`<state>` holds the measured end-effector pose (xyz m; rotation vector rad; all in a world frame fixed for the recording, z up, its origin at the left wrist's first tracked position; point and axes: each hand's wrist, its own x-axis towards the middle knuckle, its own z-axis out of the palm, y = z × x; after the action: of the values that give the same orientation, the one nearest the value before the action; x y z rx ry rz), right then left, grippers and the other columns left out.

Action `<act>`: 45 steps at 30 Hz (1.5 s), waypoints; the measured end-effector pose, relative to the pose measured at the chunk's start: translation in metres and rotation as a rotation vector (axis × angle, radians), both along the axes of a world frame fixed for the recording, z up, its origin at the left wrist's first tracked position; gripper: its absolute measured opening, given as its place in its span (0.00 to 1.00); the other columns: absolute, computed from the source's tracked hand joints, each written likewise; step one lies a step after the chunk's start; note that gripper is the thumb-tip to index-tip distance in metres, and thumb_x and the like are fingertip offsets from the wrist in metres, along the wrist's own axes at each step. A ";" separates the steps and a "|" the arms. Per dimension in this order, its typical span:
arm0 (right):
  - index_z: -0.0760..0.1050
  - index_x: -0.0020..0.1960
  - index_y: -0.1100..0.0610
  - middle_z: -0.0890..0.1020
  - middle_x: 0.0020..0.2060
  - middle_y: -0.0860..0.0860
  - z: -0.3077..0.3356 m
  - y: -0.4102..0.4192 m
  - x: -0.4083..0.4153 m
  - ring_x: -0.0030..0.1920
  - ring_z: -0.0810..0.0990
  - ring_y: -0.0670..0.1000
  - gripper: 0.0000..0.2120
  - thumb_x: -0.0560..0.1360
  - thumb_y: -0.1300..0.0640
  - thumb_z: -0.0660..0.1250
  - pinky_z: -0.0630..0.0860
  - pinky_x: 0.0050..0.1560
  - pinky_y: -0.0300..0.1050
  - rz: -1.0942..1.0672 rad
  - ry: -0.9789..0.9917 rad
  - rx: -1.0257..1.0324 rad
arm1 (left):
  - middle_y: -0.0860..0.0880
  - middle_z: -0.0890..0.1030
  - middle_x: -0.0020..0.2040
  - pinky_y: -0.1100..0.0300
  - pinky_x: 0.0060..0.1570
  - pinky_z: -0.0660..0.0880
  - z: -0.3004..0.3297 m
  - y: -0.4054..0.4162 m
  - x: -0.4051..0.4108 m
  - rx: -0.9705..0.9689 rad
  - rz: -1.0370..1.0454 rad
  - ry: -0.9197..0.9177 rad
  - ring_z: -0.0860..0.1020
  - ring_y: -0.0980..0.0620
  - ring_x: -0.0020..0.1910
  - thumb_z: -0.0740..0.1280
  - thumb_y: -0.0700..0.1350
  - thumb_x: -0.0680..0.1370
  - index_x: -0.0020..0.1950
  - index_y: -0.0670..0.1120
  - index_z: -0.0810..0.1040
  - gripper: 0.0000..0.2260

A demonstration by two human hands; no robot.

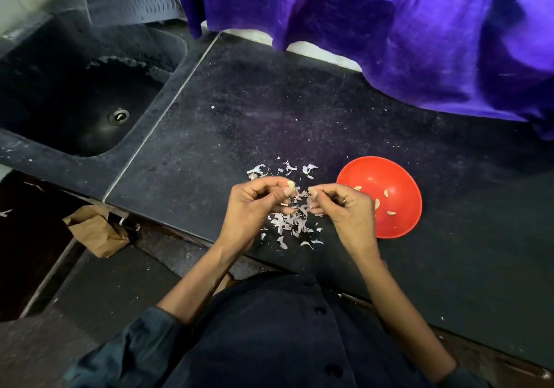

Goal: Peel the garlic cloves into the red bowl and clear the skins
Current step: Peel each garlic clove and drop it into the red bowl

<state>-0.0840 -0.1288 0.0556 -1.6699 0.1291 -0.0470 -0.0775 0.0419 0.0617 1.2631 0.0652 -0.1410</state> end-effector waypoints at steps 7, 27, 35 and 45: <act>0.81 0.50 0.54 0.84 0.39 0.48 0.002 0.000 0.005 0.39 0.83 0.46 0.12 0.74 0.69 0.69 0.80 0.40 0.39 0.017 0.009 -0.024 | 0.36 0.79 0.44 0.58 0.37 0.81 -0.001 0.001 0.000 0.044 -0.039 -0.006 0.78 0.43 0.42 0.69 0.34 0.74 0.52 0.37 0.81 0.07; 0.82 0.48 0.57 0.85 0.40 0.52 0.010 0.012 0.006 0.40 0.83 0.49 0.07 0.74 0.67 0.68 0.80 0.42 0.40 0.175 0.054 0.157 | 0.46 0.84 0.40 0.59 0.38 0.80 0.000 0.006 0.003 0.406 -0.118 -0.093 0.83 0.51 0.37 0.74 0.39 0.72 0.48 0.45 0.81 0.07; 0.80 0.47 0.63 0.83 0.35 0.54 0.014 0.010 0.003 0.37 0.83 0.50 0.04 0.75 0.66 0.67 0.82 0.41 0.44 0.044 0.210 0.443 | 0.49 0.84 0.51 0.54 0.41 0.82 -0.001 0.002 0.005 0.365 -0.083 -0.142 0.82 0.50 0.43 0.70 0.33 0.75 0.53 0.49 0.81 0.12; 0.79 0.52 0.65 0.85 0.39 0.57 0.017 0.008 -0.001 0.40 0.85 0.53 0.07 0.77 0.65 0.65 0.81 0.42 0.43 0.050 0.245 0.478 | 0.47 0.81 0.40 0.57 0.42 0.81 0.008 -0.010 0.007 0.184 -0.081 -0.130 0.78 0.50 0.41 0.74 0.34 0.69 0.53 0.44 0.80 0.14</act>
<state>-0.0850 -0.1205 0.0723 -1.1945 0.2618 0.2122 -0.0707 0.0323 0.0699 1.4559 -0.0868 -0.1250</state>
